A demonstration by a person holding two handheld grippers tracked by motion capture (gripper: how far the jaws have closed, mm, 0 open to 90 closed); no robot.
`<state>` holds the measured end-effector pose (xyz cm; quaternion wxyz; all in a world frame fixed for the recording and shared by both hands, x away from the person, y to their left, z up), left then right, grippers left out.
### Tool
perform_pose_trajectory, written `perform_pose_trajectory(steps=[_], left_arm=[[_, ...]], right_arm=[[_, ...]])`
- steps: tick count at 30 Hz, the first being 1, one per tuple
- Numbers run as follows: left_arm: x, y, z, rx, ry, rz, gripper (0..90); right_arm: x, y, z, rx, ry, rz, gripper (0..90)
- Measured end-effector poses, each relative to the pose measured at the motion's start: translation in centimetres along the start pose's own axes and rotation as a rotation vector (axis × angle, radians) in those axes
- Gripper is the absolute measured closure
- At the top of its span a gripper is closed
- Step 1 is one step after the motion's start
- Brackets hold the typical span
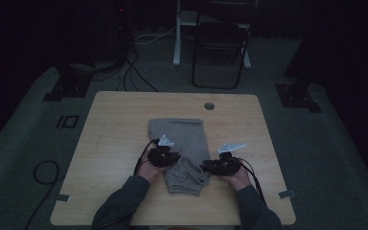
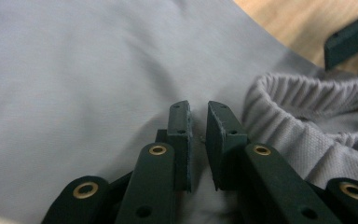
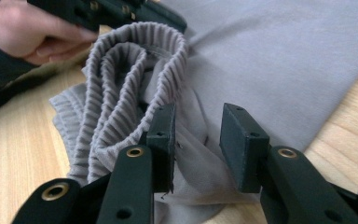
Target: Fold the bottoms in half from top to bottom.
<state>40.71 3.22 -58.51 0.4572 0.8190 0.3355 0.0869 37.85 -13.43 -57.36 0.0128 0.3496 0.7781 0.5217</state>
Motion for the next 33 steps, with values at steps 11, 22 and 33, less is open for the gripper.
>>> perform_pose_trajectory(steps=[11, 22, 33], left_arm=[[-2.7, -1.7, -2.7, -0.029, -0.072, 0.054, 79.0], [-2.5, -4.5, -4.5, -0.010, -0.039, 0.036, 75.4], [-0.1, -3.1, -5.1, -0.062, 0.057, 0.001, 68.9]], right_arm=[[-0.9, -0.5, 1.0, 0.040, -0.112, -0.008, 59.7], [3.7, -2.4, 1.8, 0.099, -0.040, -0.086, 55.2], [1.9, -1.0, 1.8, 0.037, -0.101, -0.086, 51.3]])
Point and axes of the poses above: each handheld gripper's, and its own axes: z roughly forward along the jaws, y roughly out of its top, x roughly to its left, the point moved 8 cm from there along z, roughly forward along the jaws, and after that the axes turned 10 degrees about -x, right-handed, at the moved point
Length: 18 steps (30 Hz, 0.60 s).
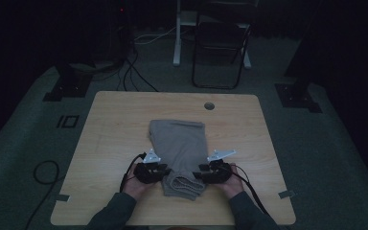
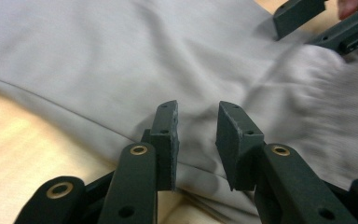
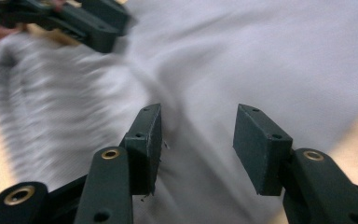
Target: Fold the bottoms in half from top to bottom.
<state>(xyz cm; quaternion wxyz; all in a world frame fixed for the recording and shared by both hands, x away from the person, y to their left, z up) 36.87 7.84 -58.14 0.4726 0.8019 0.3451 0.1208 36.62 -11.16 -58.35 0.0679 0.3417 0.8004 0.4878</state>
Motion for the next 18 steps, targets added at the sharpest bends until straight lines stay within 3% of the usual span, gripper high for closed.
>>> perform_pose_trajectory(steps=[3, 8, 18], left_arm=[[1.2, 0.6, 0.3, -0.012, 0.039, -0.002, 66.8], [3.3, 1.3, 1.2, -0.022, 0.108, -0.009, 64.6], [6.8, 2.8, 2.5, -0.056, 0.207, -0.053, 61.0]], right_arm=[[-1.8, 0.8, 0.6, -0.017, -0.067, 0.011, 50.7], [-3.2, 1.7, 1.7, -0.022, -0.129, -0.016, 49.6], [-6.3, 5.3, 3.7, -0.081, -0.193, 0.014, 51.9]])
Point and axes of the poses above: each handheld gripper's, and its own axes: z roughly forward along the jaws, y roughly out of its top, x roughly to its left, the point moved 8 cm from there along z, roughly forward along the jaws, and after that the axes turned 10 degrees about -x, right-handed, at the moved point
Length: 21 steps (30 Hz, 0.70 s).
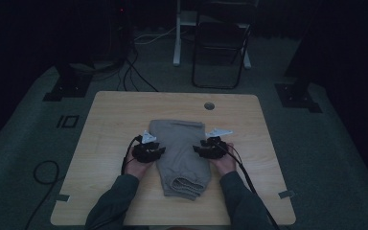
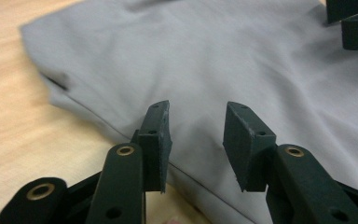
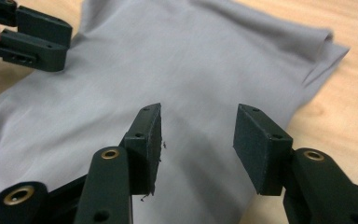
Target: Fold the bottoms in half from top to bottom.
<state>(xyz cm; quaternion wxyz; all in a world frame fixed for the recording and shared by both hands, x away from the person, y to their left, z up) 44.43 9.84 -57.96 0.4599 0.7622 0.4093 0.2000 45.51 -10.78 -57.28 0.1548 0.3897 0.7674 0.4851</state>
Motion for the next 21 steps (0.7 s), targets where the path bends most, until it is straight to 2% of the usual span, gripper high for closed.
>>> perform_pose_trajectory(steps=[5, 7, 13, 15, 18, 20, 21], left_arm=[[1.4, 0.5, 0.9, 0.002, 0.042, -0.004, 59.4], [2.0, 0.8, 1.2, -0.002, 0.052, -0.019, 59.2], [3.1, 1.4, 2.1, 0.000, 0.080, -0.035, 58.3], [3.6, 1.7, 2.3, 0.000, 0.099, -0.042, 57.6], [4.4, 2.3, 2.6, -0.004, 0.125, -0.057, 57.6], [5.0, 2.7, 2.7, -0.009, 0.149, -0.067, 57.4], [5.4, 2.9, 2.8, -0.010, 0.162, -0.071, 57.4]], right_arm=[[-1.2, 0.4, 1.5, 0.011, -0.037, -0.005, 52.1], [-1.6, 0.5, 2.0, 0.019, -0.052, -0.003, 52.1], [-3.2, 1.6, 2.3, -0.007, -0.082, 0.027, 55.0], [-3.8, 2.1, 2.2, -0.016, -0.101, 0.031, 60.1], [-4.8, 3.0, 2.2, -0.040, -0.127, 0.036, 74.0], [-5.8, 3.8, 2.5, -0.039, -0.164, 0.046, 77.7], [-5.8, 3.8, 2.5, -0.039, -0.164, 0.046, 77.7]])
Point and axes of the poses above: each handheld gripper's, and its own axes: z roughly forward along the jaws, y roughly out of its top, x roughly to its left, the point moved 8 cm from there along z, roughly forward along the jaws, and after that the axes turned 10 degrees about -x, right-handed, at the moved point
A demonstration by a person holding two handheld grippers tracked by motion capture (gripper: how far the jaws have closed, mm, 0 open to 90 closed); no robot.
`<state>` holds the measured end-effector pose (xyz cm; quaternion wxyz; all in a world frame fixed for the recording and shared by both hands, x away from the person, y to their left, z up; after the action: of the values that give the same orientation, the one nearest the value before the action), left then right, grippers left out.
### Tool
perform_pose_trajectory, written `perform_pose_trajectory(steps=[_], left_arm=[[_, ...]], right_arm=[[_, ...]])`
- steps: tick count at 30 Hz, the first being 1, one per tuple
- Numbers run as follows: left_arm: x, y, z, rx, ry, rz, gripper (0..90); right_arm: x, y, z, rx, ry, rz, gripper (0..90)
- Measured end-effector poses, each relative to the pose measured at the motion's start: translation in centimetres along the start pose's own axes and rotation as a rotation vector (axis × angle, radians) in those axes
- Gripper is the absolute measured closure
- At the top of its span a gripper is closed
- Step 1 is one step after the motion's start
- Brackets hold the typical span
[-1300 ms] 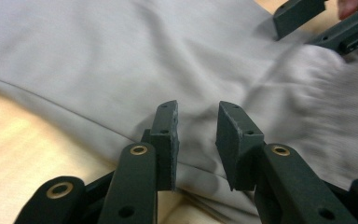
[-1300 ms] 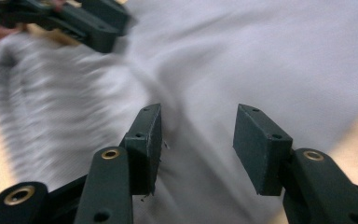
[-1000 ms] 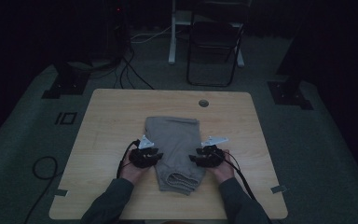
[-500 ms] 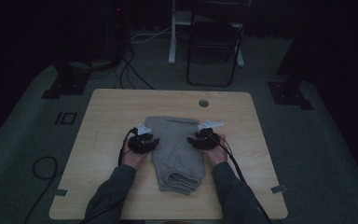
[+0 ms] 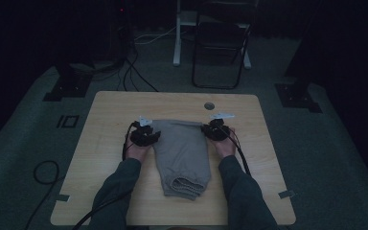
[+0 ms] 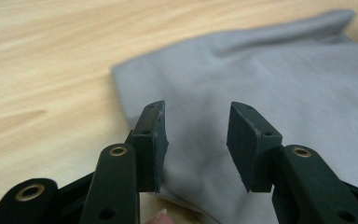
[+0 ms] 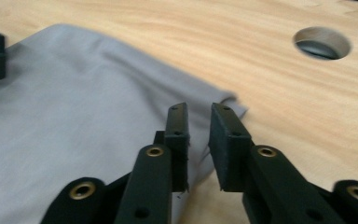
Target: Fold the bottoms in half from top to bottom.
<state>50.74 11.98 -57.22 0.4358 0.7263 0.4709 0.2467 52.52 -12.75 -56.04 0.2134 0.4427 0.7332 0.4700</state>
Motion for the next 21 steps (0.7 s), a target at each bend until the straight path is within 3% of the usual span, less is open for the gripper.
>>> perform_pose_trajectory(steps=[2, 7, 9, 10, 14, 18, 21], left_arm=[[0.7, 0.4, 0.3, -0.004, 0.024, -0.019, 56.5], [2.6, 0.8, 1.3, 0.020, 0.074, -0.072, 54.1], [3.1, 0.7, 1.8, 0.039, 0.092, -0.082, 53.5], [3.3, 0.6, 2.0, 0.050, 0.094, -0.090, 52.5], [3.7, 0.3, 2.8, 0.075, 0.109, -0.115, 50.6], [3.5, -0.1, 3.5, 0.103, 0.117, -0.094, 50.5], [3.4, -0.1, 3.5, 0.103, 0.118, -0.100, 51.2]], right_arm=[[-0.4, 0.3, 0.6, 0.008, -0.016, 0.019, 73.7], [-0.9, -0.3, 2.9, 0.052, -0.033, 0.077, 54.0], [-1.0, -0.4, 3.3, 0.057, -0.039, 0.086, 51.6], [-1.5, -0.9, 3.9, 0.093, -0.065, 0.105, 48.8], [-1.7, -1.1, 4.5, 0.113, -0.080, 0.093, 48.8], [-1.5, -1.0, 5.0, 0.115, -0.086, 0.050, 51.0], [-1.3, -1.0, 5.2, 0.114, -0.093, 0.032, 59.3]])
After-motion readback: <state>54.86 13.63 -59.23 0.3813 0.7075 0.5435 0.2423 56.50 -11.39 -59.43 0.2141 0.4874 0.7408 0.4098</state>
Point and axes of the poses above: each handheld gripper's, and its own axes: z roughly forward along the jaws, y roughly out of its top, x roughly to its left, the point moved 8 cm from there along z, roughly forward along the jaws, and after that the axes turned 10 degrees about -x, right-handed, at the moved point
